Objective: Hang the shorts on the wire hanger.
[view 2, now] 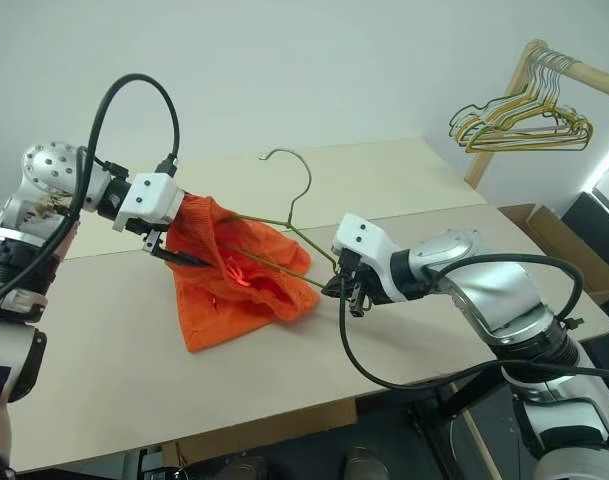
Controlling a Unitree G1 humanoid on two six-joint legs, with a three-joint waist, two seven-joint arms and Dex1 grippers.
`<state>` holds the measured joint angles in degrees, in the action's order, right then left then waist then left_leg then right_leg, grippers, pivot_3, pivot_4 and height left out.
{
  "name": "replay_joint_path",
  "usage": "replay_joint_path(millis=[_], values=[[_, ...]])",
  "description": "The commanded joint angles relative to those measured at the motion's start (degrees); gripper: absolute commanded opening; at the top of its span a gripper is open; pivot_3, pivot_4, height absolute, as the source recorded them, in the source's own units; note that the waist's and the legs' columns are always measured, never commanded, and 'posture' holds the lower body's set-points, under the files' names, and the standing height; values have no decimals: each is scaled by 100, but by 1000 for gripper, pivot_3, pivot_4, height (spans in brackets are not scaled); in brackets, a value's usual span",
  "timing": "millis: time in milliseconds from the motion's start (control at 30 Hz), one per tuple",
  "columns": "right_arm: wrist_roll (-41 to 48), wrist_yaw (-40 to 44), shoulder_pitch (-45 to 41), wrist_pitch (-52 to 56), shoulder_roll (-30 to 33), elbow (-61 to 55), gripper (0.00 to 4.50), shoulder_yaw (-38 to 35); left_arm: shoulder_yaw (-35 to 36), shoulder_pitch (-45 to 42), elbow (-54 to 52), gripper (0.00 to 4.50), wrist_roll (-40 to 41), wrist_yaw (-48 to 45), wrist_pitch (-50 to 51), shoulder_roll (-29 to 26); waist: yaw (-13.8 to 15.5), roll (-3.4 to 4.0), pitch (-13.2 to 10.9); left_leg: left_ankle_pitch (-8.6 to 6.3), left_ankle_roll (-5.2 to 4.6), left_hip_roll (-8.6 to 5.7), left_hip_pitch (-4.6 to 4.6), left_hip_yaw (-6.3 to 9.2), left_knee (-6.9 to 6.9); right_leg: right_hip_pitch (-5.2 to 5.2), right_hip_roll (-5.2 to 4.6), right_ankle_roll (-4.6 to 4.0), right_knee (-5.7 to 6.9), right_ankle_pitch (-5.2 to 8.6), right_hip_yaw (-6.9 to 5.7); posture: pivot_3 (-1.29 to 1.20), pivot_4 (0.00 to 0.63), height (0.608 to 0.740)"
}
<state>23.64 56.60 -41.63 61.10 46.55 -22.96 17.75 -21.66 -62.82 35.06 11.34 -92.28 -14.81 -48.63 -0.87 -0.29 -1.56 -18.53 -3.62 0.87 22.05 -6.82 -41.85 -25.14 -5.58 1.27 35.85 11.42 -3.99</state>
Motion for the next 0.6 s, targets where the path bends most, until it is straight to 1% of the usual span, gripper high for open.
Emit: replay_joint_path(millis=[33, 200, 233, 267, 300, 400, 500, 533, 600], values=[[-126, 92, -226, -230, 145, -44, 0, 47, 21, -344, 230, 3293, -8, -22, -168, 72, 4, 0, 0, 0, 0, 0, 0, 0, 0, 0, 0, 0, 0, 0, 0, 21, 0, 740], [-202, 153, -362, -275, 181, 70, 0, 146, -260, -265, -7, 3293, 394, -22, -10, -76, -8, 0, 0, 0, -1, 1, 0, 0, 0, -1, -1, 0, 1, 0, 1, 21, 0, 740], [-203, 161, -381, -269, 178, 75, 0, 151, -337, -229, -72, 2948, 443, -22, -2, -113, -9, 0, 0, 0, 0, 2, 1, 1, 0, -3, -1, 0, 2, 0, 1, 21, 0, 740], [-216, 172, -409, -263, 178, 87, 0, 168, -466, -197, -142, 2769, 508, -22, -24, -173, -8, 0, 0, 0, -1, 2, 1, 1, 0, -3, -1, 0, 2, 0, 1, 27, 0, 740], [-225, 188, -438, -257, 175, 99, 0, 183, -601, -166, -222, 2472, 565, -22, -49, -237, -8, 0, 0, 0, -1, 2, 1, 2, 0, -3, -1, 0, 1, 0, 1, 27, 0, 740], [-248, 242, -538, -227, 162, 145, 0, 213, -936, -150, -403, 1489, 757, -22, -40, -397, -8, 0, 0, 0, -1, 2, 1, 2, 0, -3, -1, 0, 1, 0, 3, 27, 0, 740], [-273, 286, -677, -230, 169, 234, 0, 251, -1121, -244, -374, 574, 818, -22, -48, -410, 0, 0, 0, 0, -1, 2, 0, 3, 0, -3, -1, 0, 4, 0, 4, 26, 0, 740], [-275, 297, -714, -226, 170, 256, 0, 256, -1154, -277, -333, 316, 810, -22, -61, -395, 6, 0, 0, -1, -1, 2, 0, 3, -2, -4, -2, 0, 5, 0, 5, 26, 0, 740], [-281, 326, -779, -229, 172, 295, 0, 246, -1233, -329, -254, 70, 799, -22, -77, -370, 14, 0, 0, -1, -1, 2, 0, 3, -2, -3, -1, 0, 5, 0, 4, 19, 0, 740]])
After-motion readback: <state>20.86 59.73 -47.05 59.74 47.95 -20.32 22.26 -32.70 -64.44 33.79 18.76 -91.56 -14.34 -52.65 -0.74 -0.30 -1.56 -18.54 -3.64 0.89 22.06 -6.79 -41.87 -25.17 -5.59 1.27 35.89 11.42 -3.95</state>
